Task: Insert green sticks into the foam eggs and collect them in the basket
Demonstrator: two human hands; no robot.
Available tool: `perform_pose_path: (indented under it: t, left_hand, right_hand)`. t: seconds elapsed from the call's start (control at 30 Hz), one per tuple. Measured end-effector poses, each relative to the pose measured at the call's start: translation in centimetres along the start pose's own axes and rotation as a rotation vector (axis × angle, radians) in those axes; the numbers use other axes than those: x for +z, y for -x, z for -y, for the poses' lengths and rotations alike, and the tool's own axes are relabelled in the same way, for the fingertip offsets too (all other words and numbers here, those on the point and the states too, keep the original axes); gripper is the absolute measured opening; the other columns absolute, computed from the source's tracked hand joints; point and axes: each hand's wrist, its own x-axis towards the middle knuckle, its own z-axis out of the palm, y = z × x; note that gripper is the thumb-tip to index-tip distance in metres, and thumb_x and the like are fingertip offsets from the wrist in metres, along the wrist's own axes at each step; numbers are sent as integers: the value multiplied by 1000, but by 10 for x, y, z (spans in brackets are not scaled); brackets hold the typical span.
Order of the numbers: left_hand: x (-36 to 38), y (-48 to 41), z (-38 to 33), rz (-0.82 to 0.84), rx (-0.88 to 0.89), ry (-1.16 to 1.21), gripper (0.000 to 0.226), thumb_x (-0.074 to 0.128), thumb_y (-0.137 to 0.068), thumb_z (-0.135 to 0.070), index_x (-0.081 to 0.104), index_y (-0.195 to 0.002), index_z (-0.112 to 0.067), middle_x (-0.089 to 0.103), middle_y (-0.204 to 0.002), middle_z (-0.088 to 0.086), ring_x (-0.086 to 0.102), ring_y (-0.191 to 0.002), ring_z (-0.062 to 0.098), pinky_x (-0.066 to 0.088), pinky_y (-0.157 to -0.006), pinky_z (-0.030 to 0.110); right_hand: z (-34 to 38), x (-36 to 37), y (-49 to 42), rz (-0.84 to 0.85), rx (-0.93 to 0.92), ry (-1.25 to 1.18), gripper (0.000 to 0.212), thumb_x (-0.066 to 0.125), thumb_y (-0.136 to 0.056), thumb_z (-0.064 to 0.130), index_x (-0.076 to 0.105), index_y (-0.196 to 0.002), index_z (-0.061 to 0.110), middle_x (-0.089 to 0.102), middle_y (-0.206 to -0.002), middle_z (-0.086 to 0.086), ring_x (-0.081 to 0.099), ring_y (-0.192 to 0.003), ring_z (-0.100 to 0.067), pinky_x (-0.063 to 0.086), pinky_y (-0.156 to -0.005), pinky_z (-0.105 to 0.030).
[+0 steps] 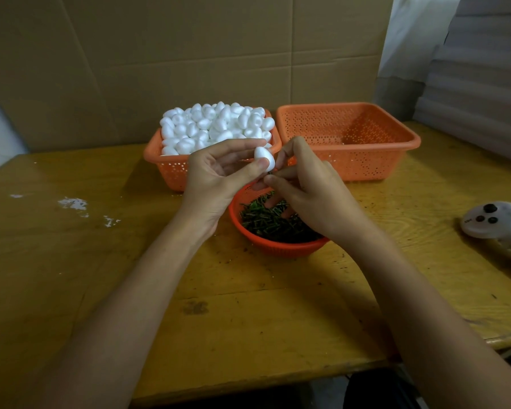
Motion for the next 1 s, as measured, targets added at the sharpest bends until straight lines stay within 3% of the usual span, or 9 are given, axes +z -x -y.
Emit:
perform_pose_path:
  t: [0.13, 0.3, 0.5, 1.0]
  left_hand:
    - [3, 2, -1, 14, 39, -57, 30, 85, -86, -4, 78, -111, -19, 81, -110, 6, 78, -100, 22, 60, -85, 27]
    - [5, 3, -2, 0, 18, -66, 34, 86, -84, -2, 74, -113, -16, 81, -104, 8, 79, -97, 25, 62, -80, 31]
    - [6, 3, -2, 0, 39, -100, 28, 87, -82, 1, 74, -103, -12, 81, -105, 7, 78, -96, 27, 62, -81, 29]
    - [4, 2, -2, -23, 44, -113, 28, 88, -81, -2, 74, -105, -10, 81, -105, 9, 78, -102, 29, 60, -89, 30]
  right_hand:
    - [1, -1, -1, 45, 78, -76, 26, 60, -104, 9, 36, -110, 1, 79, -99, -3, 76, -76, -22, 62, -58, -50]
    - [0, -1, -1, 77, 89, -74, 28, 60, -104, 9, 34, -114, 1, 79, -98, -3, 76, -78, -23, 63, -60, -49]
    - [-1, -2, -1, 79, 87, -73, 30, 61, -103, 7, 35, -116, 0, 79, -95, -2, 76, -78, -22, 63, -60, -48]
    - [1, -3, 0, 78, 71, -68, 30, 61, -103, 7, 36, -119, 0, 79, -98, -2, 76, -79, -22, 63, -62, -49]
